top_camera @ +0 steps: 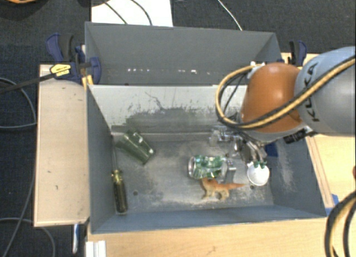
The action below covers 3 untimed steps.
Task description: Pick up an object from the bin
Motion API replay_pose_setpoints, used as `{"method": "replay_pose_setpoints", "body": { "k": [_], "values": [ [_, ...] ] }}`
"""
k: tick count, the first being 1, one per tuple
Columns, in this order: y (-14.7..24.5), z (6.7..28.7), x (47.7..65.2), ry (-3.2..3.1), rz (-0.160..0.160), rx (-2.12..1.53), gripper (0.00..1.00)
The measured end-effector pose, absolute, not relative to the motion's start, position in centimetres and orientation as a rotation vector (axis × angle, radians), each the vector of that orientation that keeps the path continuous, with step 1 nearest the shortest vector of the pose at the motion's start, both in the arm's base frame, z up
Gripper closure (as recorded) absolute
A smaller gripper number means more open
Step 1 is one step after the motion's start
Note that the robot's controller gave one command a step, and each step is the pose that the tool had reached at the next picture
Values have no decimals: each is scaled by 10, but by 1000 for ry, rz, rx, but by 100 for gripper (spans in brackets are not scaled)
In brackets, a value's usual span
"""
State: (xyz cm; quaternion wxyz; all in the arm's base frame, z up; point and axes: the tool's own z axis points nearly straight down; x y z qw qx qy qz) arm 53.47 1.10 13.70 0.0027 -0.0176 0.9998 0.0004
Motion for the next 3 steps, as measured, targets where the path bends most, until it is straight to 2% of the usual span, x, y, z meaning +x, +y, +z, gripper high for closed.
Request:
{"method": "replay_pose_setpoints", "body": {
  "k": [1, 2, 3],
  "values": [
    [17, 70, 522, 3140, 5, 120, 0],
    [20, 73, 538, 3129, 3, 102, 100],
    [20, 73, 538, 3129, 3, 103, 100]
  ]
}}
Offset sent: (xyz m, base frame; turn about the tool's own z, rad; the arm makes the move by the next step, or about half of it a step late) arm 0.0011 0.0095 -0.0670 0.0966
